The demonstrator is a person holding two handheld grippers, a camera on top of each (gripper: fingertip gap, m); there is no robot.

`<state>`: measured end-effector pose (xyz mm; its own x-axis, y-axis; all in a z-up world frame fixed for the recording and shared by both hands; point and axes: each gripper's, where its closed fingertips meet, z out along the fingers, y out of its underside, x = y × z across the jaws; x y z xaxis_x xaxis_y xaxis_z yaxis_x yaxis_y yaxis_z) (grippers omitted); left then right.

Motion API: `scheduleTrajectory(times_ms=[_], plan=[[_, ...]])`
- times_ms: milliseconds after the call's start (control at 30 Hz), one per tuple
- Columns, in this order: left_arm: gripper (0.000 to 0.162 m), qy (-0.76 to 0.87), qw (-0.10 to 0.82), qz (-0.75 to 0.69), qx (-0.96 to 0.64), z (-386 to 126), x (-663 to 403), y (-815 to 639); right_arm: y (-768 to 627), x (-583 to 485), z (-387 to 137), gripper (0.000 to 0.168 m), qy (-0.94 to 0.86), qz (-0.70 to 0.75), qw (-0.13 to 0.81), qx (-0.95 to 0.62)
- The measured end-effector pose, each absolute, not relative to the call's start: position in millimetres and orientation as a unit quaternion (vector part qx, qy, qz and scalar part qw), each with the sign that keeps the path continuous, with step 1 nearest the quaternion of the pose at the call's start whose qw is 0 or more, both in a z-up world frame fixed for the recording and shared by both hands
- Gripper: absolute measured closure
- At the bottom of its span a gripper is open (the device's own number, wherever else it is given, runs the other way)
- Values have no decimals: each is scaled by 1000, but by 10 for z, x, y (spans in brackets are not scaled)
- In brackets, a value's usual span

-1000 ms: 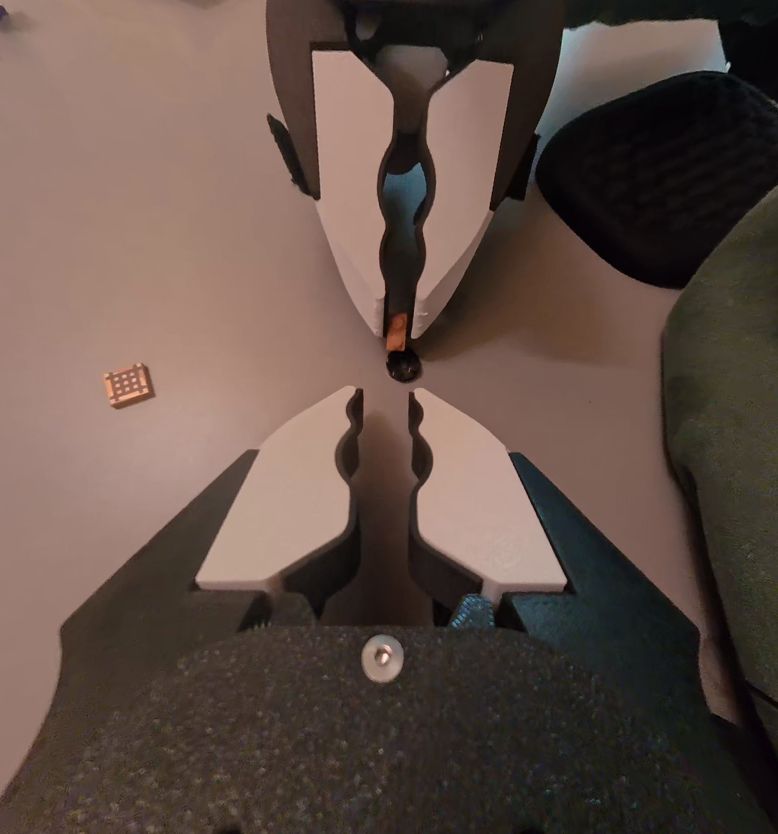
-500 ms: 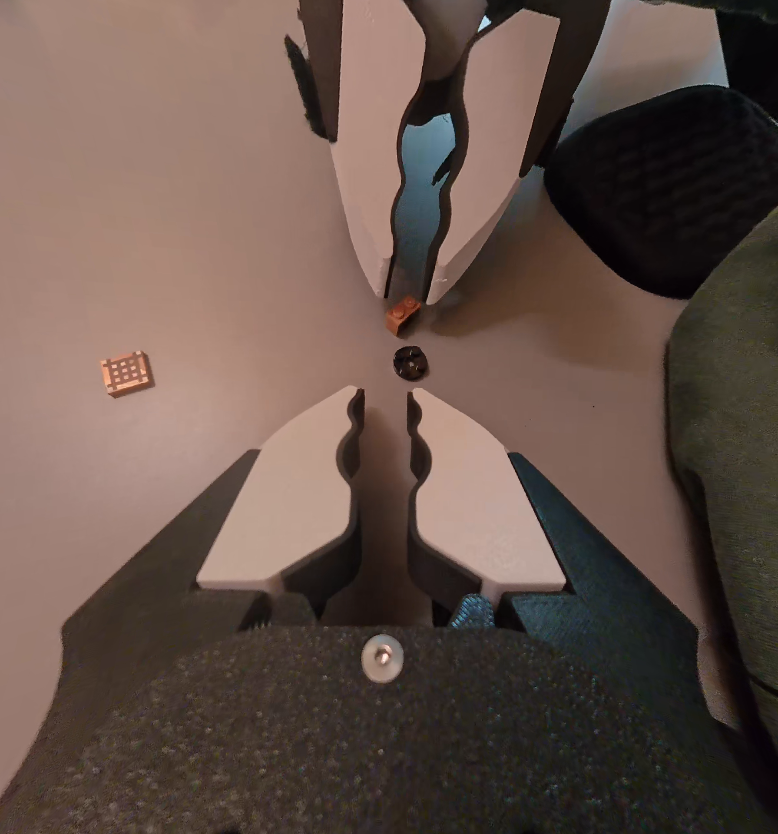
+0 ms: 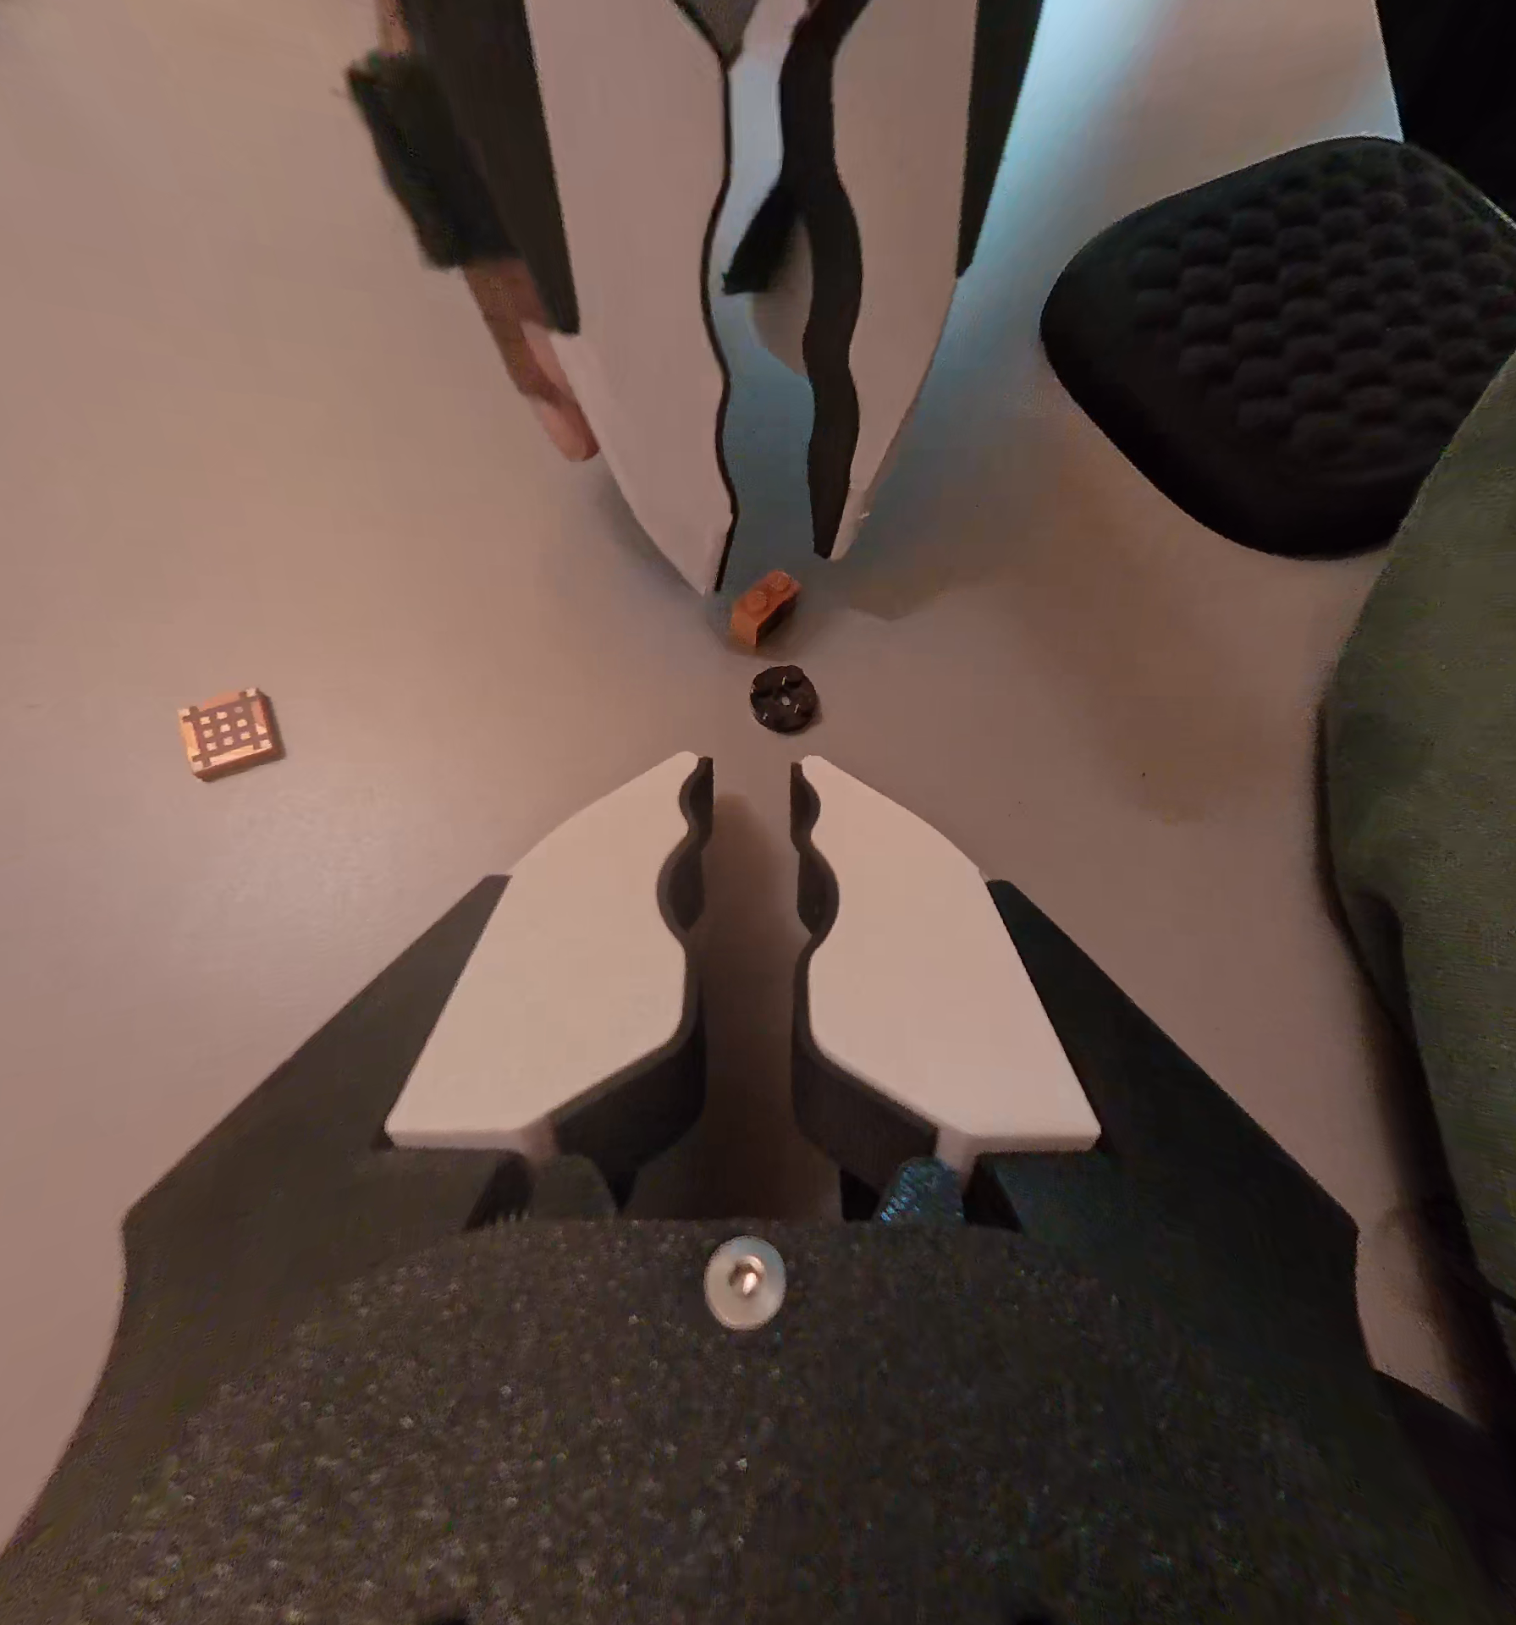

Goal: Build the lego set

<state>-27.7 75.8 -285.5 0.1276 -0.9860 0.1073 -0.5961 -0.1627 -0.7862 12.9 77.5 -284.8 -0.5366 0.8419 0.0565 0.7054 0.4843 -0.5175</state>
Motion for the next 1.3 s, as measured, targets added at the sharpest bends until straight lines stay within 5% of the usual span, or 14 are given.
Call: scheduleTrajectory(times_ms=[267, 600, 800, 1000, 1300], plan=[[146, 578, 295, -331, -685, -2853, -275, 741, 768, 80, -2940, 151, -878, 231, 109, -404], [146, 582, 298, -323, -684, -2865, -276, 739, 1068, 87, -2920, 152, -601, 202, 208, -745], [146, 582, 301, -319, -685, -2867, -278, 745, 1020, 100, -2914, 151, -515, 159, 252, -804], [146, 584, 302, -316, -684, -2871, -280, 742, 981, 73, -2814, 144, -546, 160, 283, -772], [147, 583, 300, -319, -684, -2870, -279, 741, 877, 91, -2679, 146, -813, 176, 221, -509]])
